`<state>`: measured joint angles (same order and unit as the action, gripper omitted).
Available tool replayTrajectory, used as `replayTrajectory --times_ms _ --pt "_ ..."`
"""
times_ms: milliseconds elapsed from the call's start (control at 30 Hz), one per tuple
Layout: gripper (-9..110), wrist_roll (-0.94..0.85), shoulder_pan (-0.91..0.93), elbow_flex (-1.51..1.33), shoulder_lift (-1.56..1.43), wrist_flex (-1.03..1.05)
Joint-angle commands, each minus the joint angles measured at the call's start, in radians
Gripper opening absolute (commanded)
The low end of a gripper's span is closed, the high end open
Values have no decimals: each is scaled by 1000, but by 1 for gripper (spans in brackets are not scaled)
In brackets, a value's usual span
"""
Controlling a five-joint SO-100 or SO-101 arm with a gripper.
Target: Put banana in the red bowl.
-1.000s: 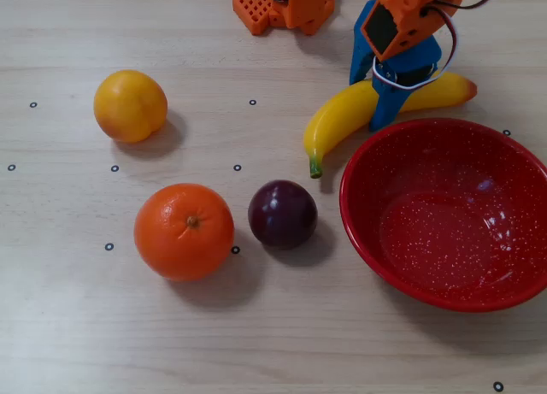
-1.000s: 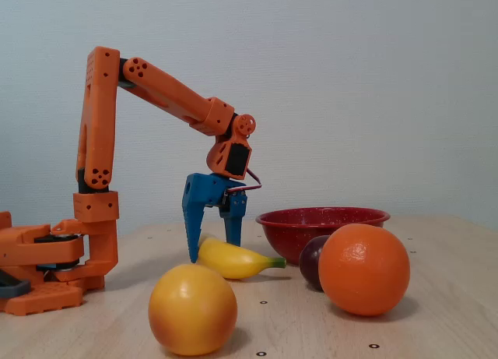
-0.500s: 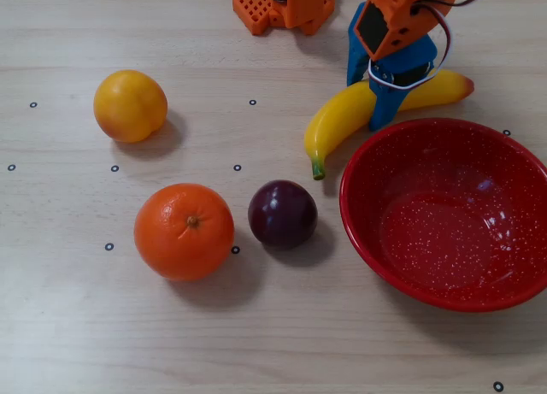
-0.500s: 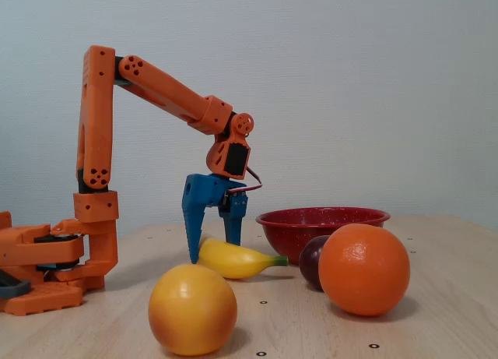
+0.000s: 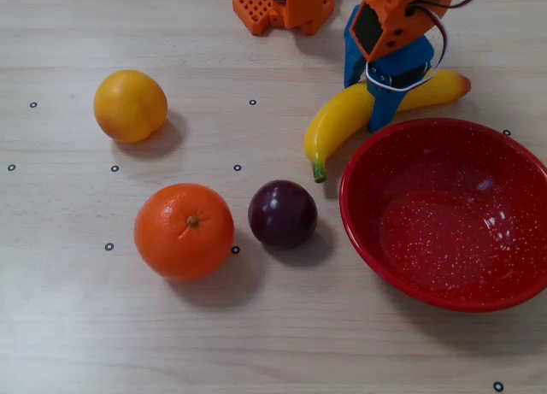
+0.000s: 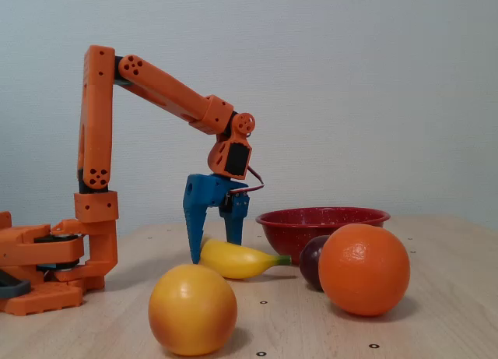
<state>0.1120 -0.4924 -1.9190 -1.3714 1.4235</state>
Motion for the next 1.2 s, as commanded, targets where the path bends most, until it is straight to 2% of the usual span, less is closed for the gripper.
replayTrajectory --times_ms 0,667,1167 --pt "0 0 41 26 -15 46" --pt "0 28 26 20 -230 184" --pt "0 3 41 152 -357 273"
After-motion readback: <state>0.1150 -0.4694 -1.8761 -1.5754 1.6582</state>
